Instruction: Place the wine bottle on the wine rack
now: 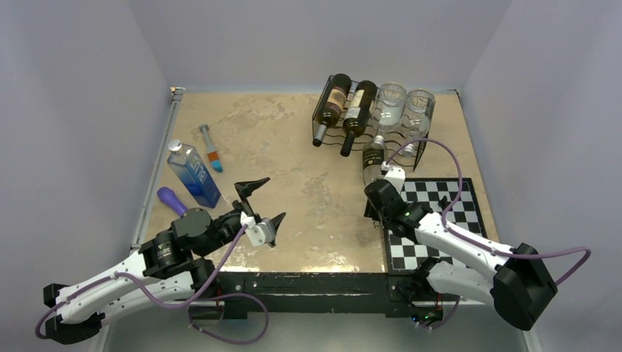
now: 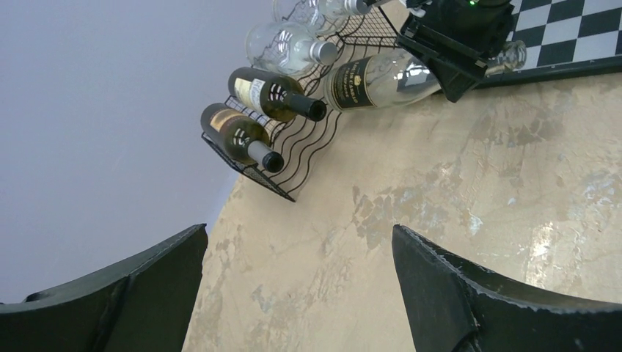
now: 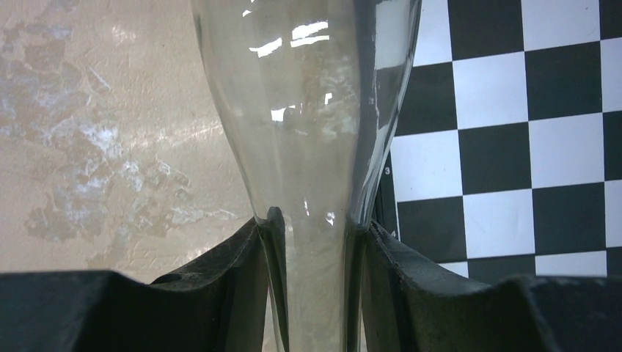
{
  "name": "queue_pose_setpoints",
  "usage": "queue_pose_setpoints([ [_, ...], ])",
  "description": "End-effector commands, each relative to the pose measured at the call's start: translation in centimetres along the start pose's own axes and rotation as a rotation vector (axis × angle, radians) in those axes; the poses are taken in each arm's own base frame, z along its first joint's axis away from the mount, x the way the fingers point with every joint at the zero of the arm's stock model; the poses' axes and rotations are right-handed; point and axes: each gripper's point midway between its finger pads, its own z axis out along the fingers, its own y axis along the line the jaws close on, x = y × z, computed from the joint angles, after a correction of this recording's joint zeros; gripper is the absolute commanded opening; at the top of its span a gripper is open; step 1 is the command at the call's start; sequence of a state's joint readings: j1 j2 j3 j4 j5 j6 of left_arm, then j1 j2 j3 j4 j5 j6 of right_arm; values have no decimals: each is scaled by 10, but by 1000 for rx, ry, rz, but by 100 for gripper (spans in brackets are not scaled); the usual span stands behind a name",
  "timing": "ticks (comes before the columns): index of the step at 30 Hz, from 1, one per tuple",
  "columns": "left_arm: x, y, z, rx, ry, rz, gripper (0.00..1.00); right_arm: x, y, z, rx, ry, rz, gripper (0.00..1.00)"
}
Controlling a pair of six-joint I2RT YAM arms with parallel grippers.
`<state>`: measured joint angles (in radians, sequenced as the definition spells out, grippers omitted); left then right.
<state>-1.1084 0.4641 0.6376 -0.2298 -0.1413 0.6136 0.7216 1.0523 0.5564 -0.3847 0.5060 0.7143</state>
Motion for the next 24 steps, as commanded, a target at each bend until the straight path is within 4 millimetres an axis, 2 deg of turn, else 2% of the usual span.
queue_pose_setpoints([
  [1,-9,7,-8,-9,-12,-45,99,-81,28,-1,-75,-271,159,0],
  [10,-10,9,-12,-19,-14,-65,99,-106,29,18,-56,-342,148,0],
  [21,-20,20,-22,-19,3,-68,99,-148,52,59,-8,-413,174,0],
  [24,-21,24,-25,-30,7,-77,99,-154,49,68,50,-415,191,0],
])
